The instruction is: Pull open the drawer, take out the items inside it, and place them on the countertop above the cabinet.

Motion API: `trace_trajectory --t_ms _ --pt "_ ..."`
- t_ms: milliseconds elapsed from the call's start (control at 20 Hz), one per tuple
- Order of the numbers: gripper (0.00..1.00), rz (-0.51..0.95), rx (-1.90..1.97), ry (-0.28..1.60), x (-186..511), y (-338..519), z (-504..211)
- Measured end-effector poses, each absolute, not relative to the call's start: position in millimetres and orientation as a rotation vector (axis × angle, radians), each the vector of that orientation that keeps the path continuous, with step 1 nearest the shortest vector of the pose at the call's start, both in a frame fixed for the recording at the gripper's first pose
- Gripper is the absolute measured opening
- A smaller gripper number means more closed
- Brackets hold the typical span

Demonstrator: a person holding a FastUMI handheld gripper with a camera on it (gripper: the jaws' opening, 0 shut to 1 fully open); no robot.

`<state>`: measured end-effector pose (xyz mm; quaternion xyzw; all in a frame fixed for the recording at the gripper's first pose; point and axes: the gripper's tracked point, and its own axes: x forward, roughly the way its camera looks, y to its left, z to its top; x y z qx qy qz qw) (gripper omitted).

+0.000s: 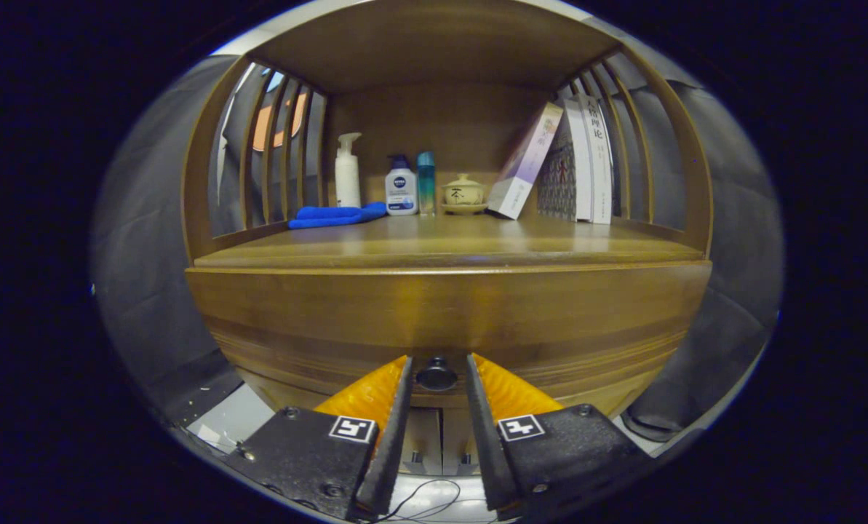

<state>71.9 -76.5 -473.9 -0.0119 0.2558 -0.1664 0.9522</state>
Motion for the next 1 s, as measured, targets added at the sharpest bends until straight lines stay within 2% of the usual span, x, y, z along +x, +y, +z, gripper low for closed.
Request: trace_trajectory --t_ms 150,450,1000 --pt "0.35 -0.357 -0.036 0.498 73.9 -76.3 -474.6" --pt "0.24 -0.357 -0.027 0.475 72.7 -76.4 -475.7" --pt "0.21 -0.351 -0.016 0.505 58.1 -71.6 -474.2"
